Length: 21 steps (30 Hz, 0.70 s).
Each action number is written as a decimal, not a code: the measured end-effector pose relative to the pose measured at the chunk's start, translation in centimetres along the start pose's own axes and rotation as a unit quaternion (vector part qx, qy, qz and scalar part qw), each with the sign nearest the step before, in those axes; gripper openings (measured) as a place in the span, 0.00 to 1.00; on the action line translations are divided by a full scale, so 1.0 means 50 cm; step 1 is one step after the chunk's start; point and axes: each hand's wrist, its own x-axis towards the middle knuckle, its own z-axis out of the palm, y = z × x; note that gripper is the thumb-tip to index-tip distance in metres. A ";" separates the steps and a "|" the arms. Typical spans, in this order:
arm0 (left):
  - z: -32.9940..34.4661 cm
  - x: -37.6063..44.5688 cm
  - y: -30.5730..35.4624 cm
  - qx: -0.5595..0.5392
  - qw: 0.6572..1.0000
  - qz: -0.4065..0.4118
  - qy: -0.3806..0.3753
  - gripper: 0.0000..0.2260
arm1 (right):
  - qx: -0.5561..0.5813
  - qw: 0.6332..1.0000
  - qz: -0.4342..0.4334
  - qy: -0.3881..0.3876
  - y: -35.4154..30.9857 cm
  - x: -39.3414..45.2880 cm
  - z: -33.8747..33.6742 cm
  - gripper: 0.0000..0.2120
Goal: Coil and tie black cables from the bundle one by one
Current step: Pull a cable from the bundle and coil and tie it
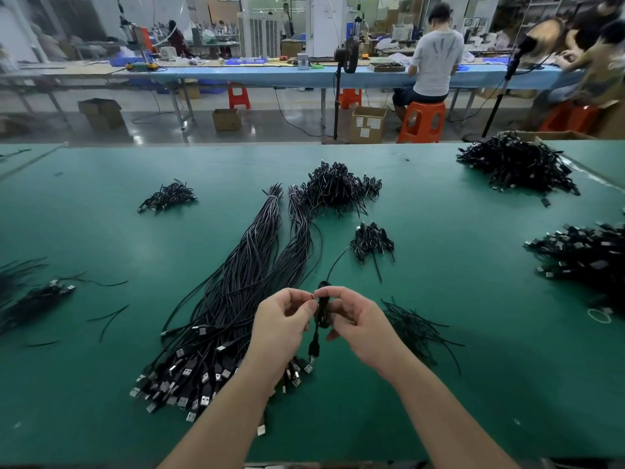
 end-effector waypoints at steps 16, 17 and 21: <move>-0.009 0.013 -0.025 0.138 0.984 0.112 -0.010 0.10 | -0.020 0.997 0.046 0.061 0.013 0.011 0.008 0.06; -0.010 0.012 -0.026 0.145 0.983 0.115 -0.015 0.10 | -0.006 0.997 0.054 0.057 0.012 0.011 0.008 0.07; -0.010 0.012 -0.023 0.145 0.983 0.110 -0.037 0.11 | 0.038 0.996 0.072 0.031 0.012 0.010 0.009 0.13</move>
